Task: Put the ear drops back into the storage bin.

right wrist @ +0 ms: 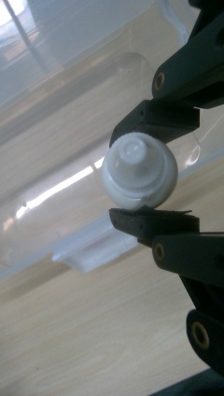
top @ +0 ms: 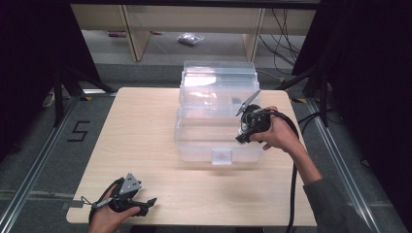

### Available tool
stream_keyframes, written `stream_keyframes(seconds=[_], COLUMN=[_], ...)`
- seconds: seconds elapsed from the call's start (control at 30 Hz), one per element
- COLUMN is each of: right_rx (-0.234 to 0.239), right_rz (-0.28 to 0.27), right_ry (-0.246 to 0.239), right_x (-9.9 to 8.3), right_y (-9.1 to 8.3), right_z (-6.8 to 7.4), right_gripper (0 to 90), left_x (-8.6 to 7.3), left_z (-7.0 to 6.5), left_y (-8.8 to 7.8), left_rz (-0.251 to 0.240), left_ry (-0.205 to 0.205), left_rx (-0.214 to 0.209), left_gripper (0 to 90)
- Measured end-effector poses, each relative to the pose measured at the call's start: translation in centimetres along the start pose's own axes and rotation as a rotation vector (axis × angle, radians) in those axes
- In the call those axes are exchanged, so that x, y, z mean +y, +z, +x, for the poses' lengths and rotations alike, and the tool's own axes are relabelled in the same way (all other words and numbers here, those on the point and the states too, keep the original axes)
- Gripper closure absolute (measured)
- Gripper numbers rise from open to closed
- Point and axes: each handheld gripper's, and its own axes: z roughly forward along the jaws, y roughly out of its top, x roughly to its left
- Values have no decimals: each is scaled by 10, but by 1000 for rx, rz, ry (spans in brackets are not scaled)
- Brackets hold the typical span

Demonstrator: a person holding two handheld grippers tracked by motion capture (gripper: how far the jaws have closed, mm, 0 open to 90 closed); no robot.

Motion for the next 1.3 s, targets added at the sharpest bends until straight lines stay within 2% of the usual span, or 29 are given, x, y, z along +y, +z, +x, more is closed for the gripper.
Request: stream_keyframes(seconds=[0.03, 0.07, 0.1, 0.13, 0.2, 0.23, 0.37, 0.43, 0.47, 0.6, 0.63, 0.8, 1.03, 1.1, 1.3], right_rx=[-1, -1, -1, -2, -3, -4, 7, 6, 7, 8, 7, 10, 17, 19, 17], right_rz=[5, 5, 10, 15, 16, 21, 37, 37, 45, 62, 61, 64, 73, 89, 112], right_ry=[4, 4, 19, 37, 43, 46, 87, 79, 80, 106, 98, 127, 143, 164, 172], right_x=[0, 0, -1, -2, -2, -2, -4, -5, -6, -8, -8, -7, -6, -8, -12], right_y=[3, 3, 5, 9, 11, 14, 28, 31, 34, 42, 43, 51, 62, 69, 78], right_z=[-6, -6, -9, -15, -18, -21, -31, -34, -36, -39, -41, -46, -50, -52, -56], right_gripper=[602, 602, 601, 601, 601, 601, 601, 601, 601, 601, 601, 602, 601, 601, 601], left_x=[0, 0, 0, 0, 0, 0, 0, 0, 0, 0, 0, 0, 0, 0, 0], left_z=[0, 0, -3, -3, -4, -1, -1, -1, -2, -1, -1, -1, -1, -1, -1], left_y=[0, 0, 3, 3, 3, 0, 0, 0, 1, 1, 1, 0, 0, 1, 1], left_rz=[0, 1, -26, -33, -35, -1, 3, 5, -11, 2, 0, 8, 5, 2, 3], left_ry=[0, 1, -34, -42, -41, -1, -1, -4, -18, 0, -4, -1, -4, 0, -5], left_rx=[-1, 0, 19, 7, -3, -3, 1, 2, -3, -3, -3, -4, 3, -4, -8], left_gripper=[177, 177, 177, 178, 178, 177, 177, 177, 178, 177, 178, 177, 178, 178, 178])
